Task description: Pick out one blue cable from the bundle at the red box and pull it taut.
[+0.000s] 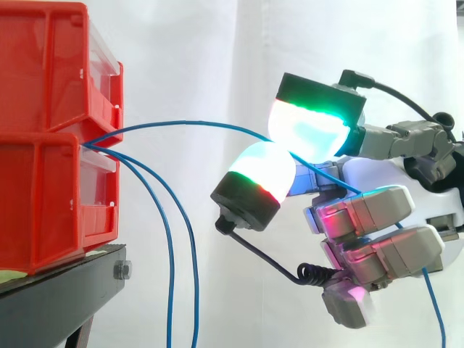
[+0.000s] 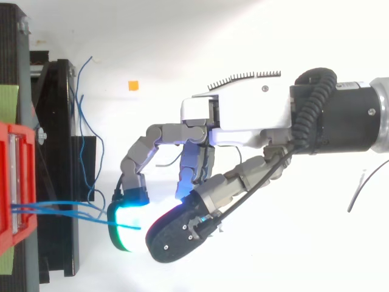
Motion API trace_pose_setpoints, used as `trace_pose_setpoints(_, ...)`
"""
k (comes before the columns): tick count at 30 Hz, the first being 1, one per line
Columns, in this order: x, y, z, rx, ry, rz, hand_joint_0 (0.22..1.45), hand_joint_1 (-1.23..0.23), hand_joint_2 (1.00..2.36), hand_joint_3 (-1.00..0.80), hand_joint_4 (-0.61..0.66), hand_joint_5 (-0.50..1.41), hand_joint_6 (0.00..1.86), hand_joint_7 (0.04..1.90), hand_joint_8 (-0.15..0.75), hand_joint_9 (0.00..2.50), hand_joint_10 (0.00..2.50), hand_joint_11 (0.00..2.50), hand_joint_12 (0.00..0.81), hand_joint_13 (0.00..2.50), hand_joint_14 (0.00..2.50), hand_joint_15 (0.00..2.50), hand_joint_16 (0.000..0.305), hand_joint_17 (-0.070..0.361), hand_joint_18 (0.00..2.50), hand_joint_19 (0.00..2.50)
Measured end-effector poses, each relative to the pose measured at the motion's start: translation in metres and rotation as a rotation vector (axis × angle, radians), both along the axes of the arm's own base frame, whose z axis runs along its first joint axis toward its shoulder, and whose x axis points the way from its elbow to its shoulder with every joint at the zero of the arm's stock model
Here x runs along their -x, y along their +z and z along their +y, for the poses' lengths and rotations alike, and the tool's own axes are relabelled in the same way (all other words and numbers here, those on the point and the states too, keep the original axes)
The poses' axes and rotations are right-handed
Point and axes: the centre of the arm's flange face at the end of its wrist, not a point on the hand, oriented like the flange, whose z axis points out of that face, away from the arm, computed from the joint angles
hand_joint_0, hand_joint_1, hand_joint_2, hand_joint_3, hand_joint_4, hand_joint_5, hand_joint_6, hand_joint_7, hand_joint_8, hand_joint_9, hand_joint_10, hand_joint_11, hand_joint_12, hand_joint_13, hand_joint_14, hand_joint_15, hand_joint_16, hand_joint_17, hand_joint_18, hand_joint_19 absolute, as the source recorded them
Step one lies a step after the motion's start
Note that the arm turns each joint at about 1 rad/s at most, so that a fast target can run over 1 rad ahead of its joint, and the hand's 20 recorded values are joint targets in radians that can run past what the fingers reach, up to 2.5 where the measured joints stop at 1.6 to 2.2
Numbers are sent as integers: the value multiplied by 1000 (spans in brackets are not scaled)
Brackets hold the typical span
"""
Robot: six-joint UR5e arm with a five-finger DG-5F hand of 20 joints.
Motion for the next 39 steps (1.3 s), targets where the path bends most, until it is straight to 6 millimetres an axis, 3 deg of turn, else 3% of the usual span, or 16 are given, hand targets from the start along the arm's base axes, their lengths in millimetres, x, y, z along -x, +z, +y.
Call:
trace_pose_setpoints(11,1,-3,2,-2,0,0,732,-751,1016,-270,-243,-135,1010,813,185,1457,17,1300,294,1421,24,1131,36,80,885,762)
trace_pose_setpoints(22,8,-25,5,-1,6,11,732,-751,1016,-270,-242,-135,1010,812,187,1450,18,1291,298,1411,23,1136,36,81,884,761)
trace_pose_setpoints(39,7,-26,7,-2,10,-6,733,-751,1016,-268,-243,-135,1010,817,193,1441,17,1259,295,1401,24,1120,36,81,881,762)
